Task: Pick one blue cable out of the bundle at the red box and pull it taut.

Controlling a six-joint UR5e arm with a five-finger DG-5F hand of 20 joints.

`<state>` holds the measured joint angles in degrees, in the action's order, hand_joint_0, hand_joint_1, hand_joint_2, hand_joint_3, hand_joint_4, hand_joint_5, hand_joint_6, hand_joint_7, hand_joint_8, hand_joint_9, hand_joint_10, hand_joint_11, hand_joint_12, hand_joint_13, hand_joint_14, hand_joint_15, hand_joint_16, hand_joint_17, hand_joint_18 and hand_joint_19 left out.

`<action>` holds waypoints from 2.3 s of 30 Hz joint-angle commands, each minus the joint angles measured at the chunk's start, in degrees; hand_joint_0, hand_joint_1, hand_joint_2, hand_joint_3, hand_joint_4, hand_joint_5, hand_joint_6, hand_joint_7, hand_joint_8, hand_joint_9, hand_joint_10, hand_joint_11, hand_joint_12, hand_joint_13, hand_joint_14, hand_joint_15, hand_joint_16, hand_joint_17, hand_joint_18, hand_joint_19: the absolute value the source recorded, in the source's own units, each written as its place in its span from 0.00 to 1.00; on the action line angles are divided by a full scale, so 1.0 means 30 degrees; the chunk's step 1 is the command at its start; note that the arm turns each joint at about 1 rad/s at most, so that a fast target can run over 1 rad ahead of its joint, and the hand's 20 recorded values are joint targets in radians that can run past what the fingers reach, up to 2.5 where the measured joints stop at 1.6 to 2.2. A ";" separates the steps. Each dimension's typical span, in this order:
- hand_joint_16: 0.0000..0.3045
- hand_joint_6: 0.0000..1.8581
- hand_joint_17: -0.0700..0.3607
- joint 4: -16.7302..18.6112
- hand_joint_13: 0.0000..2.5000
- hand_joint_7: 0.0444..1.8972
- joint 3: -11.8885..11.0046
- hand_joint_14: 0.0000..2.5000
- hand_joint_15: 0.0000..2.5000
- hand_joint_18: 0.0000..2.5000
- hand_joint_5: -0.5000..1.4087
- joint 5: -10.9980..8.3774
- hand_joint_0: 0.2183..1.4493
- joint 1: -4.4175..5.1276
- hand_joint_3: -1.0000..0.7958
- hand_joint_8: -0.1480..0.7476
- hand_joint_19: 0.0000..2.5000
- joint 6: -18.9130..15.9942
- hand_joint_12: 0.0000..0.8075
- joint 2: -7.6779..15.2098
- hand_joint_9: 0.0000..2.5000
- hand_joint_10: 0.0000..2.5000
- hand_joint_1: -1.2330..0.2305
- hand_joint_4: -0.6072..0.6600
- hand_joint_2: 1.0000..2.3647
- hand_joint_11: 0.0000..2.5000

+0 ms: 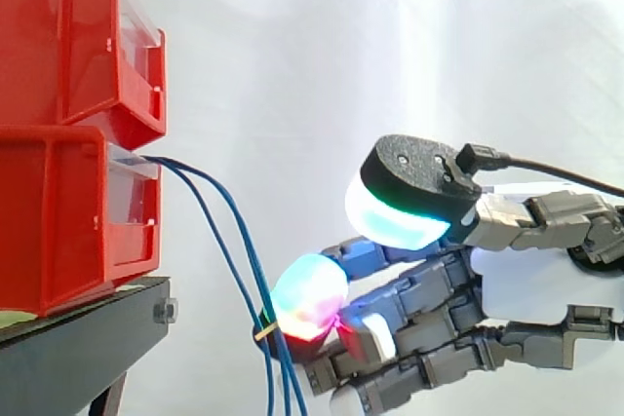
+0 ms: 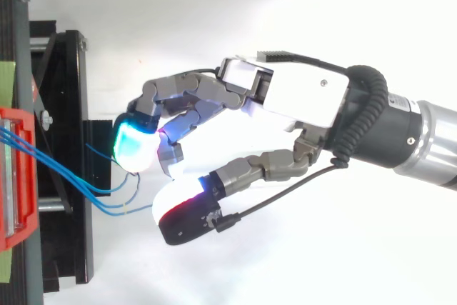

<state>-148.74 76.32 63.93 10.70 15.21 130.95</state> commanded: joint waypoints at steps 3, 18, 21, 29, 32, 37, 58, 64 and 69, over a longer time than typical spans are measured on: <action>0.21 0.27 0.49 0.2354 0.19 0.58 0.0371 0.00 0.10 0.18 0.20 -0.0364 0.24 0.0096 0.28 0.53 0.12 0.0671 0.54 0.0004 0.36 0.01 0.35 0.68 0.00 0.51; 0.20 0.27 0.49 0.2559 0.20 0.61 0.0371 0.00 0.10 0.18 0.21 -0.1360 0.26 0.0477 0.28 0.52 0.13 0.1491 0.54 0.0063 0.37 0.01 0.34 0.65 0.00 0.52; 0.20 0.27 0.49 0.2618 0.20 0.61 0.0371 0.00 0.10 0.18 0.21 -0.1389 0.25 0.0477 0.28 0.52 0.12 0.1725 0.54 0.0033 0.37 0.01 0.34 0.66 0.00 0.52; 0.20 0.27 0.49 0.2647 0.20 0.61 0.0371 0.00 0.10 0.18 0.21 -0.1565 0.25 0.0507 0.28 0.52 0.13 0.2136 0.54 0.0561 0.37 0.01 0.34 0.66 0.00 0.52; 0.20 0.27 0.49 0.3555 0.20 0.62 0.0371 0.00 0.10 0.18 0.21 -0.1594 0.25 0.0536 0.28 0.52 0.13 0.2018 0.54 0.1234 0.37 0.01 0.34 0.66 0.00 0.52; 0.20 0.27 0.49 0.4376 0.20 0.62 0.0341 0.00 0.10 0.18 0.21 -0.1682 0.25 0.0594 0.28 0.52 0.13 0.2136 0.54 0.1381 0.37 0.01 0.34 0.65 0.00 0.52; 0.20 0.27 0.48 0.5049 0.20 0.64 0.0341 0.00 0.10 0.19 0.21 -0.2063 0.26 0.0917 0.28 0.52 0.13 0.4567 0.54 0.1615 0.37 0.01 0.33 0.64 0.00 0.52; 0.21 0.27 0.49 0.5460 0.20 0.63 0.0341 0.00 0.10 0.19 0.21 -0.2239 0.25 0.1122 0.28 0.53 0.13 0.5388 0.54 0.1615 0.37 0.01 0.33 0.65 0.00 0.52; 0.21 0.27 0.50 0.6046 0.20 0.64 0.0341 0.00 0.11 0.19 0.21 -0.2854 0.23 0.1239 0.28 0.53 0.13 0.6237 0.55 0.1615 0.37 0.01 0.33 0.65 0.00 0.52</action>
<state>-131.67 77.35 56.36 14.16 32.37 135.78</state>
